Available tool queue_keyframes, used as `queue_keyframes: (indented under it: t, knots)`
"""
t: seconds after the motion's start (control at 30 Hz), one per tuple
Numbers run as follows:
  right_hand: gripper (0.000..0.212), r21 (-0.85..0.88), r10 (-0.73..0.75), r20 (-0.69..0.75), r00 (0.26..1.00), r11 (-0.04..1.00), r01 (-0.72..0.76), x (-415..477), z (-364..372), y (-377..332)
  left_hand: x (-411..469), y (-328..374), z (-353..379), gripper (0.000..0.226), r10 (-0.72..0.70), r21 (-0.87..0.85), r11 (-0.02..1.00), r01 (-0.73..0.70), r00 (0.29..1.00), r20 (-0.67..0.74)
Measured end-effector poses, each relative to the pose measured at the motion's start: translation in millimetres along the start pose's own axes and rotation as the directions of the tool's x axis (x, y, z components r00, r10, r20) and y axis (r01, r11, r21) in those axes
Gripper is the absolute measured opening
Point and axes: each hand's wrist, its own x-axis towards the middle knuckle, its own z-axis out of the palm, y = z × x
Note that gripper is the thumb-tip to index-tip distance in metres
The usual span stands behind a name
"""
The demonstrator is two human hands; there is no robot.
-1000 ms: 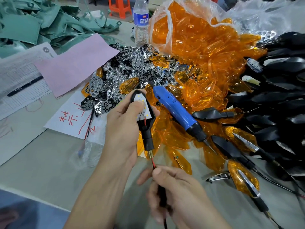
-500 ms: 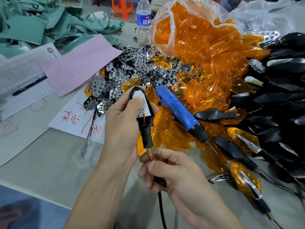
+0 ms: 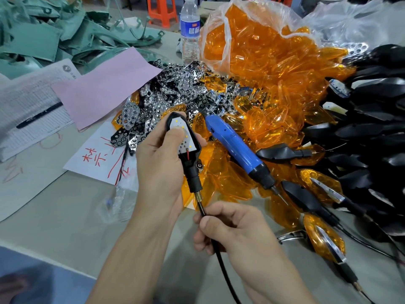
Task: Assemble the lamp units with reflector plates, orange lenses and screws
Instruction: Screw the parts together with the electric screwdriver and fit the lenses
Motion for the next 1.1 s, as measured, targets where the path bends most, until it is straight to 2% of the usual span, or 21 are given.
queue_keyframes:
  t: [0.13,0.23,0.33,0.43,0.57,0.63,0.77,0.87,0.93,1.1]
  knots:
    - [0.024,0.022,-0.078,-0.181,0.980,0.996,0.083,0,5,4,3,-1,2,0.028,0.006,-0.046,0.999,-0.006,1.000,0.003]
    - [0.026,-0.011,-0.102,-0.225,0.969,0.995,0.102,0,5,4,2,-2,4,0.029,0.017,-0.044,0.999,-0.017,1.000,-0.014]
    - [0.026,-0.050,-0.116,-0.198,0.973,0.993,0.109,0,6,3,-3,-3,8,0.033,0.020,-0.023,1.000,-0.020,0.999,-0.025]
    - [0.013,-0.035,-0.085,-0.119,0.989,0.996,0.081,1,6,-6,-6,-5,11,0.035,-0.002,-0.027,1.000,0.001,1.000,-0.020]
    - [0.032,0.133,0.041,0.081,0.996,0.990,-0.052,13,-1,-24,-14,-11,14,0.033,-0.063,0.026,0.998,0.063,0.998,-0.009]
    - [0.042,0.155,0.051,0.098,0.994,0.986,-0.066,21,-4,-28,-17,-14,16,0.033,-0.092,0.050,0.995,0.090,0.995,0.027]
    - [0.037,0.127,0.064,0.095,0.993,0.989,-0.075,34,-4,-30,-17,-13,17,0.041,-0.107,0.092,0.991,0.097,0.988,0.108]
    - [0.031,0.132,0.071,-0.017,0.997,0.989,-0.068,39,1,-26,-16,-12,18,0.041,-0.111,0.116,0.989,0.094,0.983,0.147]
    - [0.034,0.125,0.021,-0.084,0.996,0.992,-0.010,40,6,-22,-16,-13,17,0.038,-0.127,0.131,0.986,0.106,0.978,0.166]
    - [0.035,0.160,-0.033,-0.169,0.985,0.985,0.060,40,9,-20,-16,-14,20,0.029,-0.166,0.140,0.980,0.138,0.962,0.215]
